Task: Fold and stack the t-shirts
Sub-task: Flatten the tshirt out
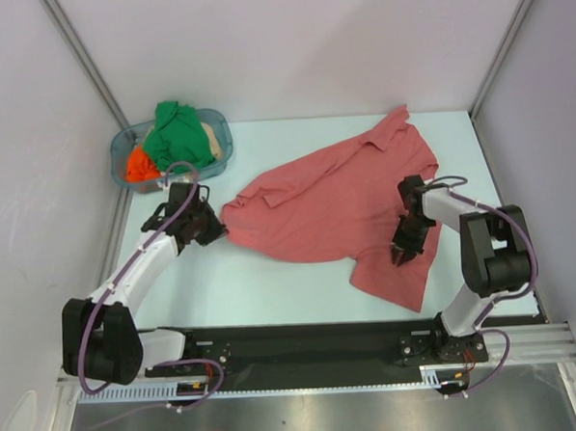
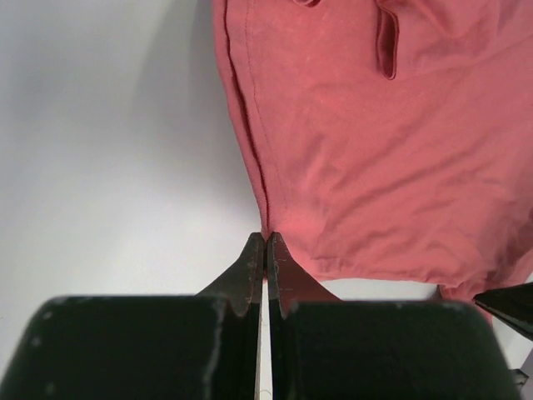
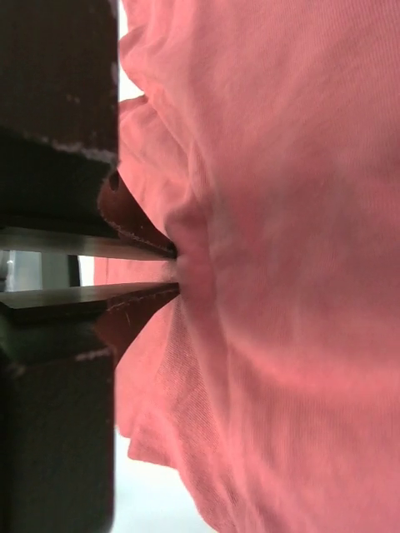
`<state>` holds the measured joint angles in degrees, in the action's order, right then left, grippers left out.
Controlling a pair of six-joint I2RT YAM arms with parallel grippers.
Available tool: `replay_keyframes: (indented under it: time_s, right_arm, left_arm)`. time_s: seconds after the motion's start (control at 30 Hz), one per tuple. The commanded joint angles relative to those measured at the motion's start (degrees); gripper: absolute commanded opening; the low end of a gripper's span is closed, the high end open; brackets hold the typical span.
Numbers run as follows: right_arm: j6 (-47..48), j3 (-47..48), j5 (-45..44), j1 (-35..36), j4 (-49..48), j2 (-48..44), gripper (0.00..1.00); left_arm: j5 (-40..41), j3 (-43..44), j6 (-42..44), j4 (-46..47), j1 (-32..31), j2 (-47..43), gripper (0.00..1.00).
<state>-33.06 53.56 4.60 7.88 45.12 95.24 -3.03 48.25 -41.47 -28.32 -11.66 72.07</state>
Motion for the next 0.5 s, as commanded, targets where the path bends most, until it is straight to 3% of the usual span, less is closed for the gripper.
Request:
replay_keyframes:
  time_s: [0.0, 0.17, 0.23, 0.3, 0.37, 0.47]
  right_arm:
    - [-4.1, 4.2, 0.4, 4.0, -14.2, 8.7, 0.22]
    - [-3.9, 13.4, 0.9, 7.8, -9.1, 13.0, 0.23]
    - [-2.7, 14.4, 0.7, 7.2, -7.0, 9.4, 0.24]
    - [-0.6, 14.3, -0.6, 6.1, -4.2, 5.0, 0.33]
    - [0.3, 11.1, -0.9, 2.6, -0.5, 0.9, 0.41]
    - [1.4, 3.7, 0.9, -3.3, 2.4, -9.6, 0.42]
  left_arm:
    - [-0.8, 0.1, 1.0, 1.8, 0.6, -3.5, 0.00]
    - [-2.1, 1.6, 1.0, 3.0, 3.2, -3.5, 0.00]
    - [-2.2, 3.0, 2.0, 3.1, 3.9, -2.7, 0.00]
    - [-3.1, 3.8, 3.0, 3.3, 4.0, -1.3, 0.00]
    - [-4.2, 4.6, 3.2, 3.4, 4.0, -0.2, 0.01]
    - [-5.8, 3.9, 3.3, 4.7, 4.0, 0.1, 0.00]
